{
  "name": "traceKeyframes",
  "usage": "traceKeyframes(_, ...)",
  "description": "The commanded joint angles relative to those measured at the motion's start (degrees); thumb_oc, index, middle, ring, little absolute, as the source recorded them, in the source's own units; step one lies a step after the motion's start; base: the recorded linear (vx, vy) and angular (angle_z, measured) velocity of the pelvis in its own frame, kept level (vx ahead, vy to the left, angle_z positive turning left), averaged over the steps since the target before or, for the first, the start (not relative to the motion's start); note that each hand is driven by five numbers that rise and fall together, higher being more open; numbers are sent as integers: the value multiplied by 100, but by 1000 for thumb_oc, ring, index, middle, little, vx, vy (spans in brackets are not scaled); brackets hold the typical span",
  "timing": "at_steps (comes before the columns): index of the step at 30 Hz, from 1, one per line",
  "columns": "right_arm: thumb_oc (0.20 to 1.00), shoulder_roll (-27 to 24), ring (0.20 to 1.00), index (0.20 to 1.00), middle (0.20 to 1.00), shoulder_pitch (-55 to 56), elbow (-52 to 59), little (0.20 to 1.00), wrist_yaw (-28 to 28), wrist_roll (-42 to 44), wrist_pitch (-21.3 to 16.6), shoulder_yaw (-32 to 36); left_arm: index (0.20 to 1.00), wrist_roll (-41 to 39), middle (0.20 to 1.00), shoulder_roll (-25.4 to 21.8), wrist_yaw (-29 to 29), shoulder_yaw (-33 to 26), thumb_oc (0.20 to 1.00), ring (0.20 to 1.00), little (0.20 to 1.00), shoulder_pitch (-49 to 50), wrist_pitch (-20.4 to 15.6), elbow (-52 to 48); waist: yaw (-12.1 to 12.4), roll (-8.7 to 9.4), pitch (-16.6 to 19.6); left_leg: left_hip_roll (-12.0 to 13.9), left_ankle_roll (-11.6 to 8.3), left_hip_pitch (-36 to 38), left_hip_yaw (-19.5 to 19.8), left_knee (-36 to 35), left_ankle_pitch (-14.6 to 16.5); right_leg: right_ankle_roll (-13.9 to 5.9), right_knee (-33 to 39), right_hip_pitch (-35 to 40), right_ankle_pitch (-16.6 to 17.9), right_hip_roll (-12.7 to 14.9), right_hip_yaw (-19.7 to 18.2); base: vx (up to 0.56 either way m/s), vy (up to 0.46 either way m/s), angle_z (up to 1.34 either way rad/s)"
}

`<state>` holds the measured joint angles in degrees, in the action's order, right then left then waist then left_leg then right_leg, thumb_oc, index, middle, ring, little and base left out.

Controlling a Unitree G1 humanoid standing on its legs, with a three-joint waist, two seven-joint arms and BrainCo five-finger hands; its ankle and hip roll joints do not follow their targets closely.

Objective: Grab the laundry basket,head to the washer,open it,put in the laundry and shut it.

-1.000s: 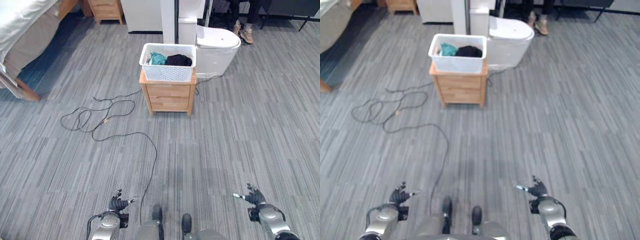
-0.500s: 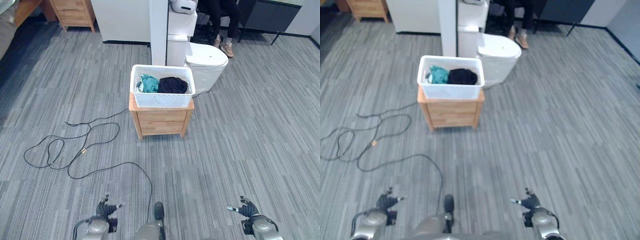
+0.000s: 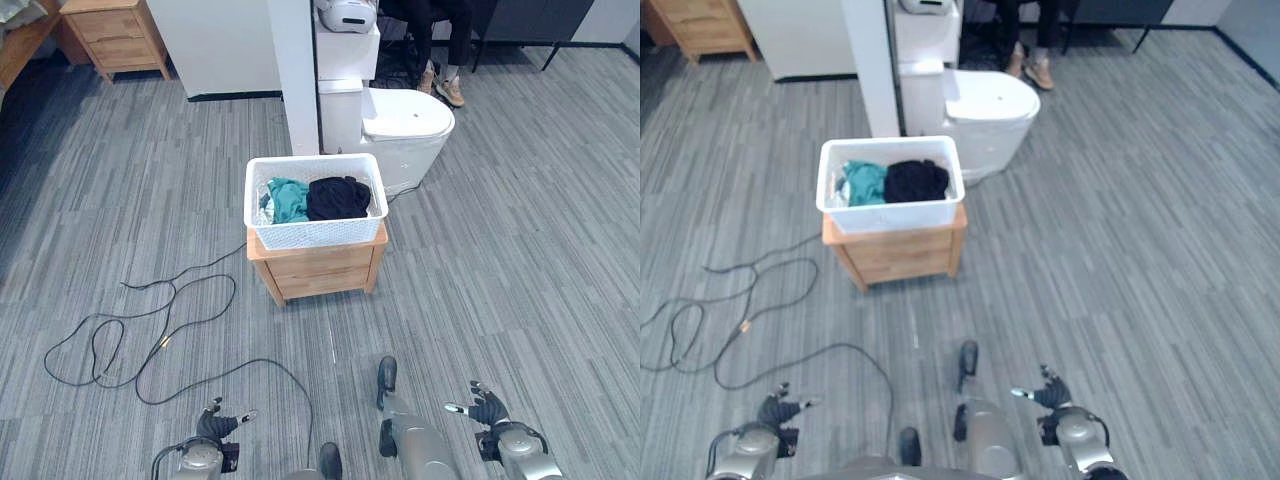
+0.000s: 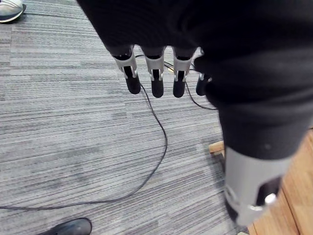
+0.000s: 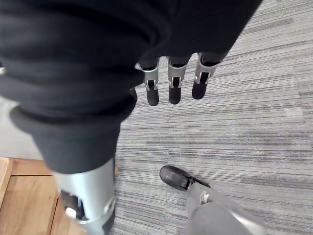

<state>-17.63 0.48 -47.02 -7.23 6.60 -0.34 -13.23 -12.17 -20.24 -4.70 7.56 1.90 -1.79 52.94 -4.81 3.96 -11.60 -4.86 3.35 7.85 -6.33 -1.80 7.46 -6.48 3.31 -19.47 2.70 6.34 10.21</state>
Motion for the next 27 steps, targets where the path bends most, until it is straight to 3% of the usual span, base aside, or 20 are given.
traceKeyframes(1, 1000, -346, 1000, 1000, 1000, -164, 74, 1000, -2, -67, -151, 87, 1000, 301, 1000, -225, -15, -31, 1000, 1000, 1000, -51, -153, -359, -182, 8, -7, 126, -325, 2, 203, 777, 734, -206, -421, 403, 149, -128, -365, 540, -275, 55)
traceKeyframes(3, 1000, -367, 1000, 1000, 1000, -170, 20, 1000, -24, -45, -166, 129, 1000, 258, 1000, -146, -21, 2, 1000, 1000, 1000, -24, -150, -388, -237, -74, 88, 334, -577, -55, 175, 1183, 479, -65, -492, 551, 163, -183, -381, 307, -180, 105)
traceKeyframes(4, 1000, -368, 1000, 1000, 1000, -169, 20, 1000, -24, -45, -166, 129, 1000, 257, 1000, -145, -22, 2, 1000, 1000, 1000, -23, -149, -390, -242, -78, 91, 340, -581, -65, 180, 1198, 487, -63, -491, 550, 163, -186, -374, 265, -212, 112)
traceKeyframes(5, 1000, -441, 1000, 1000, 1000, -224, -15, 1000, -60, 39, -199, 142, 1000, 132, 1000, -77, -25, 8, 1000, 1000, 1000, -14, -146, -457, -237, -111, 136, 543, -771, -382, 98, 2053, 13, 85, -392, 807, 84, -220, -258, 263, -215, 65)
traceKeyframes(7, 1000, -509, 1000, 1000, 1000, -262, -38, 1000, -67, 101, -178, 130, 1000, 113, 1000, -32, -20, 67, 1000, 1000, 1000, -40, -126, -448, -190, -76, 147, 626, -723, -723, 25, 2300, -165, 180, -290, 1058, -82, -251, -279, 259, -186, 9)
traceKeyframes(11, 1000, -594, 1000, 1000, 1000, -310, -154, 1000, -109, 112, -176, 141, 1000, 183, 1000, 36, -2, 131, 1000, 1000, 1000, -124, -103, -309, -115, -24, 156, 707, -613, -1168, -141, 1683, 62, 147, -187, 1375, -305, -171, -296, 198, -47, -23)
traceKeyframes(13, 1000, -617, 1000, 1000, 1000, -309, -157, 1000, -119, 110, -172, 146, 1000, 186, 1000, 40, -11, 139, 1000, 1000, 1000, -130, -102, -298, -90, -48, 120, 764, -643, -1260, -135, 1444, -95, 152, -188, 1456, -359, -183, -302, 145, 26, 7)
traceKeyframes(14, 1000, -644, 1000, 1000, 1000, -305, -161, 1000, -157, 73, -174, 144, 1000, 199, 1000, 26, -30, 156, 1000, 1000, 1000, -127, -88, -317, -4, -114, 50, 871, -736, -1430, -21, 933, -551, 191, -209, 1587, -452, -262, -345, 157, 62, -4)
traceKeyframes(16, 1000, -650, 1000, 1000, 1000, -295, -163, 1000, -171, 59, -174, 148, 1000, 199, 1000, 23, -40, 161, 1000, 1000, 1000, -126, -92, -325, 22, -136, 12, 904, -772, -1437, 19, 743, -712, 197, -209, 1663, -495, -285, -361, 154, 78, -26)
traceKeyframes(17, 1000, -647, 1000, 1000, 1000, -259, -172, 1000, -205, 33, -149, 171, 1000, 169, 1000, 20, -84, 161, 1000, 1000, 1000, -137, -103, -312, 55, -165, -25, 1028, -839, -1533, 50, 556, -951, 219, -251, 1767, -581, -310, -388, 156, 113, -45)
traceKeyframes(27, 1000, -558, 1000, 1000, 1000, -256, -87, 1000, -230, -104, -161, 248, 1000, 258, 1000, -68, -136, 24, 1000, 1000, 1000, -82, -112, -39, 90, -134, 196, 860, -691, -1094, -17, 371, -699, 60, -275, 2049, -633, -117, -621, 139, 160, -24)
